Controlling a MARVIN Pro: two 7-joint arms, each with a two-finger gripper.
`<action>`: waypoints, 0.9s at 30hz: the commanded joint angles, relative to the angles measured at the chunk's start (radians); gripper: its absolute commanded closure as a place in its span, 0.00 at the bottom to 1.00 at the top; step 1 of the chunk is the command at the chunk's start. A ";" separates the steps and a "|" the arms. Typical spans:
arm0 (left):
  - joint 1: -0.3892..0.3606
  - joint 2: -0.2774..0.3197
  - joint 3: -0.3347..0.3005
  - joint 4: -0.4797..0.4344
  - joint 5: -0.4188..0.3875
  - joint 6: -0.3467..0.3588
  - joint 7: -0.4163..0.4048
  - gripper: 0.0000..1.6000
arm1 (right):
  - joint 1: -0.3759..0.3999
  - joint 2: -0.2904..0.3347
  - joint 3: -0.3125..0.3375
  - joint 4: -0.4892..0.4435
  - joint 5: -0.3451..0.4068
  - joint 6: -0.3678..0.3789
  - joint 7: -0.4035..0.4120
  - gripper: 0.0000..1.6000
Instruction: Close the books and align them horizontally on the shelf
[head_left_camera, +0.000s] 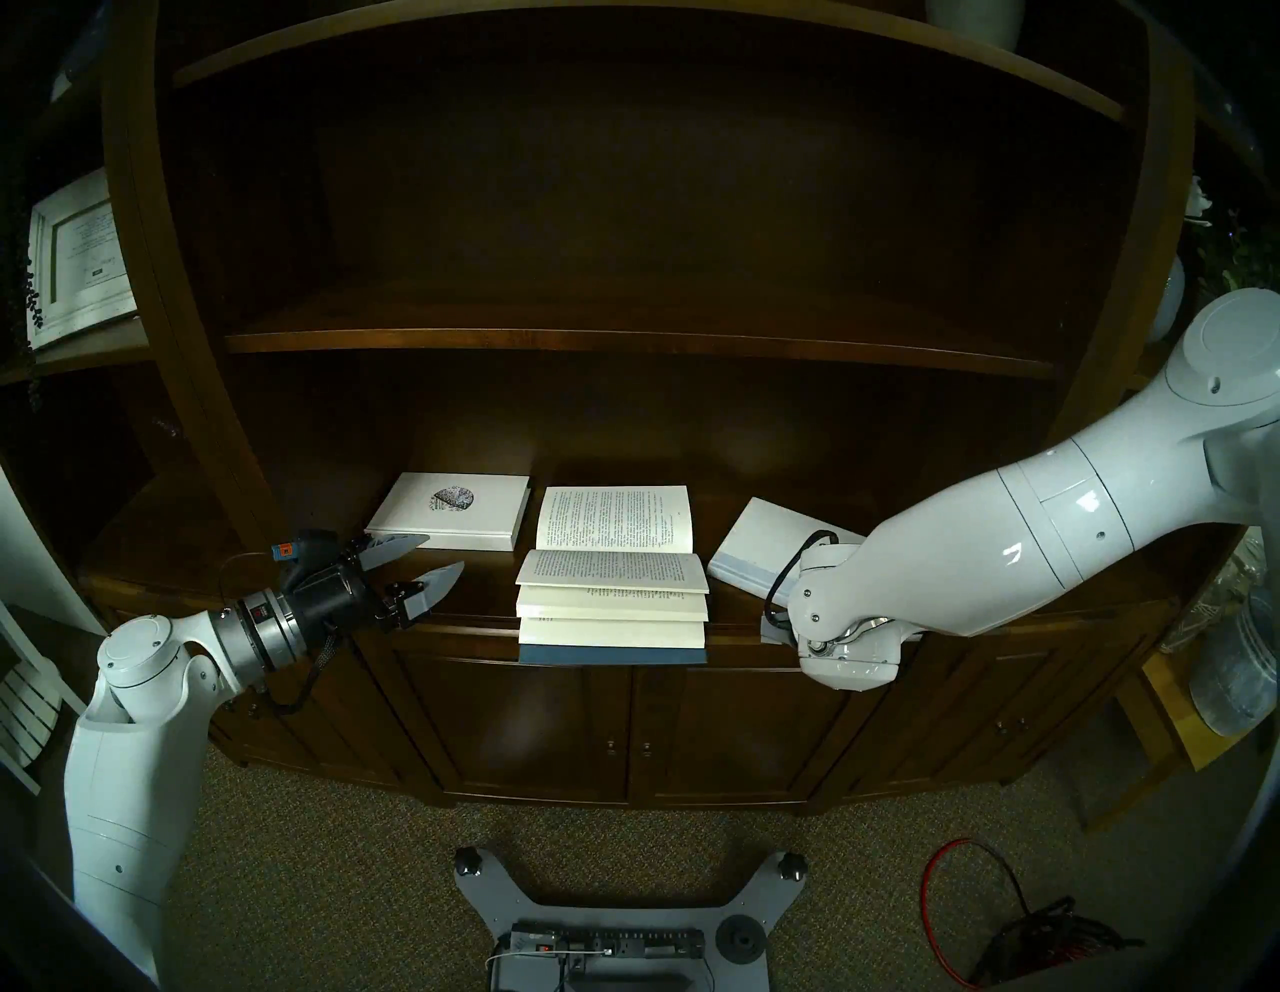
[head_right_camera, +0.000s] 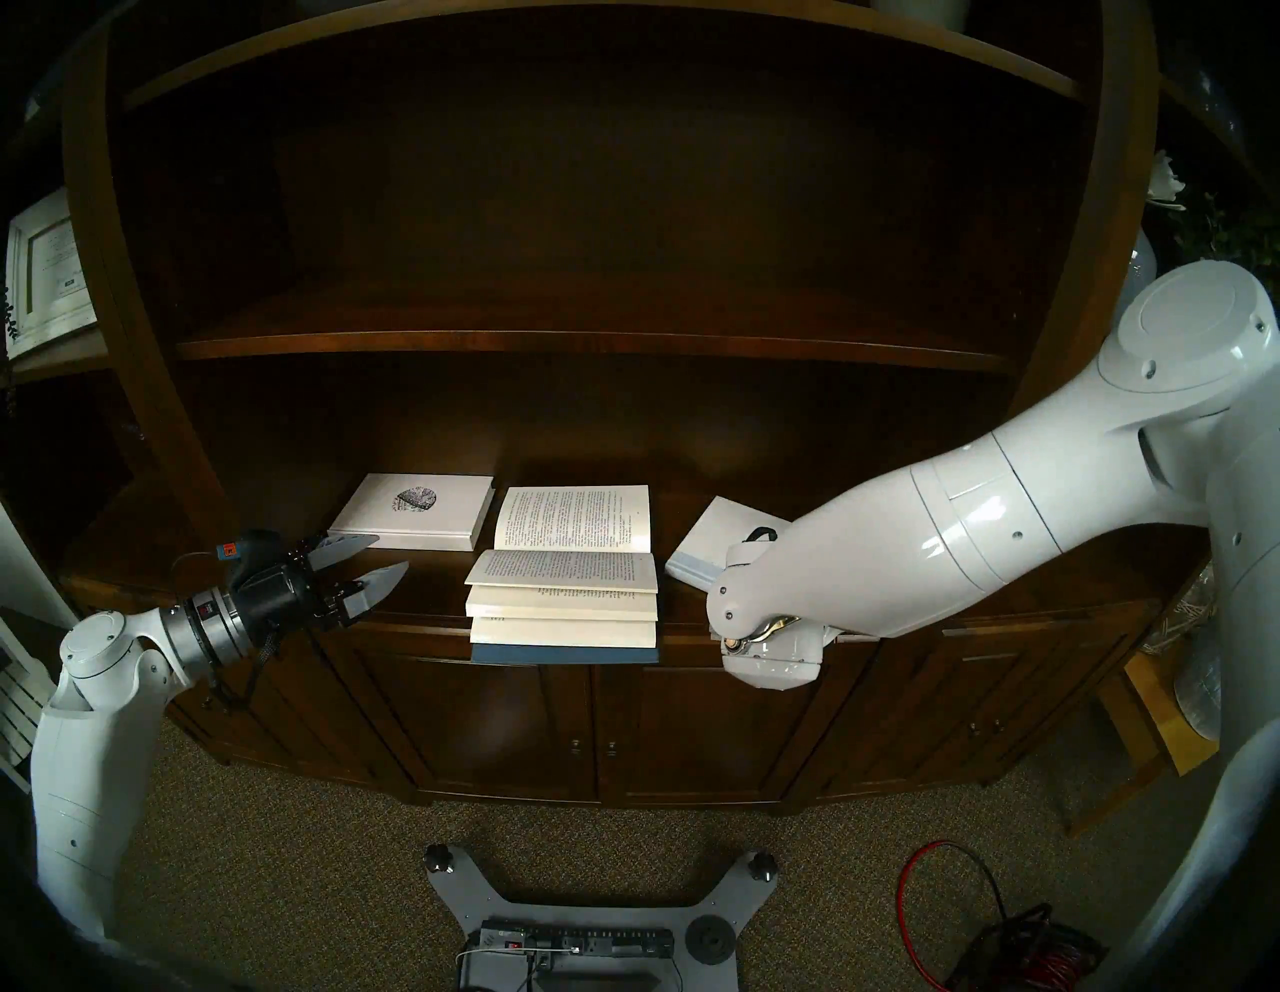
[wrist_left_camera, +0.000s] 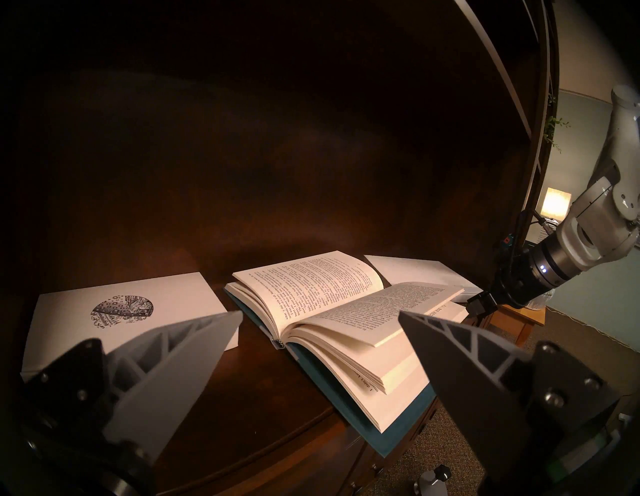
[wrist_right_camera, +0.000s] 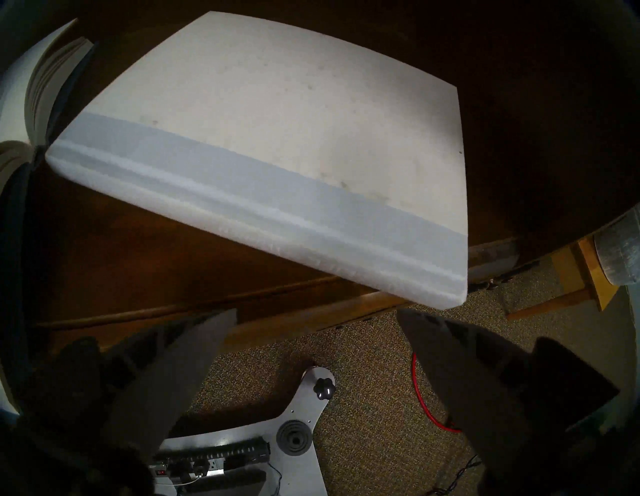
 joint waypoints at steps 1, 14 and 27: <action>-0.019 0.000 -0.012 -0.021 -0.011 -0.005 0.002 0.00 | 0.029 -0.010 0.006 0.071 -0.009 0.023 -0.001 0.00; -0.019 0.000 -0.011 -0.020 -0.010 -0.005 0.001 0.00 | 0.032 -0.060 -0.014 0.131 0.002 0.052 -0.064 0.00; -0.019 0.001 -0.011 -0.020 -0.010 -0.005 0.001 0.00 | 0.041 -0.101 -0.050 0.150 0.001 0.052 -0.111 0.00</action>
